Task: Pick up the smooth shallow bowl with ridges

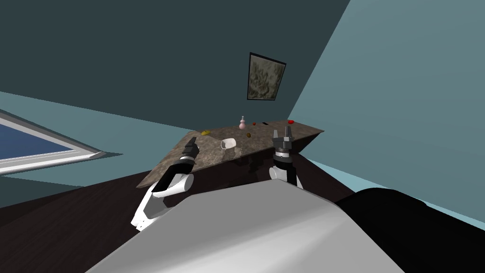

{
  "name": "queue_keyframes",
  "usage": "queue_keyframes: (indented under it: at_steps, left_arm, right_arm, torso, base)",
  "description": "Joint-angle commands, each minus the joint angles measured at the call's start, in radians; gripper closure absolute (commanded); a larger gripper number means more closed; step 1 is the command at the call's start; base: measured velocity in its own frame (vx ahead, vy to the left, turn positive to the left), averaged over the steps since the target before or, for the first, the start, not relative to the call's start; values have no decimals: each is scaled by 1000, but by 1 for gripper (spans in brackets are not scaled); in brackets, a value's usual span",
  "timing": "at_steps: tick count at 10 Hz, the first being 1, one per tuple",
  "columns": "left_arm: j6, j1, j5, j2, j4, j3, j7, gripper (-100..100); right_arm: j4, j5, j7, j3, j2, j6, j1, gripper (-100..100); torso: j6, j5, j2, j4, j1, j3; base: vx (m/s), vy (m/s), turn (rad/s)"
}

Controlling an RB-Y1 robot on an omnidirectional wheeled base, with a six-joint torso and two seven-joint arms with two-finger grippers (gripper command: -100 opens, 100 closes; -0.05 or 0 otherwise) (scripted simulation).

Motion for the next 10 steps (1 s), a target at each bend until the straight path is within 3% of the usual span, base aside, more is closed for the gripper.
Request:
queue_keyframes:
  at_steps: [1, 10]
  left_arm:
    - [50, -15, 12, -1, 7, 6, 6, -100]
    - [256, -66, 43, -1, 30, 33, 40, -100]
  right_arm:
    - [0, 0, 0, 0, 0, 0, 0, 0]
    - [0, 0, 0, 0, 0, 0, 0, 0]
  torso:
    - [0, 0, 0, 0, 0, 0]
    - [0, 0, -1, 0, 0, -1]
  base:
    - [13, -61, -2]
    - [10, -61, -16]
